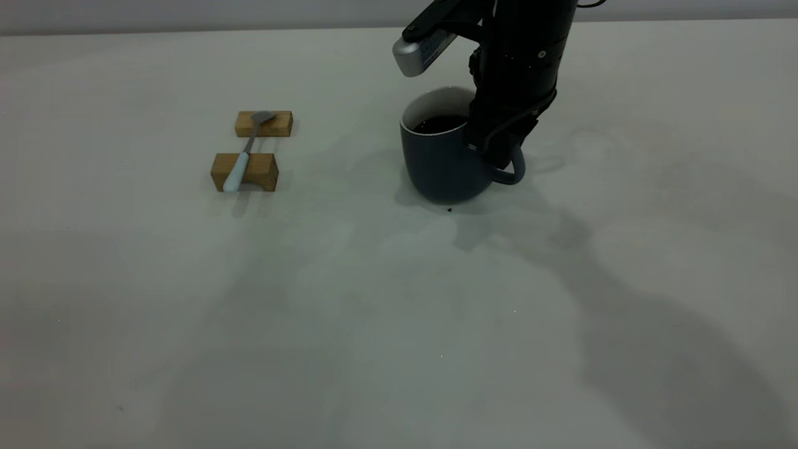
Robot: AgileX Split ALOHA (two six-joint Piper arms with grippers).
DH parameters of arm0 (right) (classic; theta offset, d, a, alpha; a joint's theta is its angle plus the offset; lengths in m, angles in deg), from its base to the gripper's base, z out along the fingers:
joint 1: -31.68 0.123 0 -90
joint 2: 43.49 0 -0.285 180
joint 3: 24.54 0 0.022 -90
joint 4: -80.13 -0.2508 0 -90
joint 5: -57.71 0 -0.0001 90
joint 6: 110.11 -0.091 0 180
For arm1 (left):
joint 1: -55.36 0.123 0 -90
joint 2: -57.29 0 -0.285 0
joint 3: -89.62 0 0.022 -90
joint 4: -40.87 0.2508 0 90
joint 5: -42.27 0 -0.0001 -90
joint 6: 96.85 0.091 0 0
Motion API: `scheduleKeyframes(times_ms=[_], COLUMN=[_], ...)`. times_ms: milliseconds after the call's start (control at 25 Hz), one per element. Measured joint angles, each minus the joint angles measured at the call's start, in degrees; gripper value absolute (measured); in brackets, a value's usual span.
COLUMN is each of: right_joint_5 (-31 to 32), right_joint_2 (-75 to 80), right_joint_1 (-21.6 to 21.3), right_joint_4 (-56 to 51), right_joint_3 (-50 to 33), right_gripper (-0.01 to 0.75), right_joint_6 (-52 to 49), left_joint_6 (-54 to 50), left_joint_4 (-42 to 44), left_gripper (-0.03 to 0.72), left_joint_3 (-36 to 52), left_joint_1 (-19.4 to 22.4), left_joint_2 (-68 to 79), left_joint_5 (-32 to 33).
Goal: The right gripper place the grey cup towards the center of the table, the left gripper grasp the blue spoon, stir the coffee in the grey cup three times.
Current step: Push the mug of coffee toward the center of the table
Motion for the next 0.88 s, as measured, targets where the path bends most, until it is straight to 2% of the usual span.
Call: scheduleKeyframes(times_ms=[120,400,480,600,760,880], right_joint_5=[-0.4,-0.6,-0.5,1.0,6.8,12.3], right_joint_2=[0.0,0.0,0.0,-0.1,-2.6,-7.4], right_joint_1=[0.0,0.0,0.0,0.0,0.0,0.0], right_joint_4=[0.0,-0.2,-0.2,-0.3,1.8,2.8], right_joint_3=[0.0,0.0,0.0,0.0,0.0,0.0], right_gripper=[0.270,0.290,0.319,0.426,0.652,0.719], right_joint_6=[0.0,0.0,0.0,-0.6,-2.2,-3.0], left_joint_6=[0.0,0.0,0.0,0.0,0.0,0.0], left_joint_4=[0.0,0.0,0.0,0.0,0.0,0.0], left_gripper=[0.583,0.583,0.583,0.583,0.583,0.583], left_joint_3=[0.0,0.0,0.0,0.0,0.0,0.0], left_joint_1=[0.0,0.0,0.0,0.0,0.0,0.0], left_joint_2=[0.0,0.0,0.0,0.0,0.0,0.0], left_joint_5=[0.0,0.0,0.0,0.0,0.0,0.0])
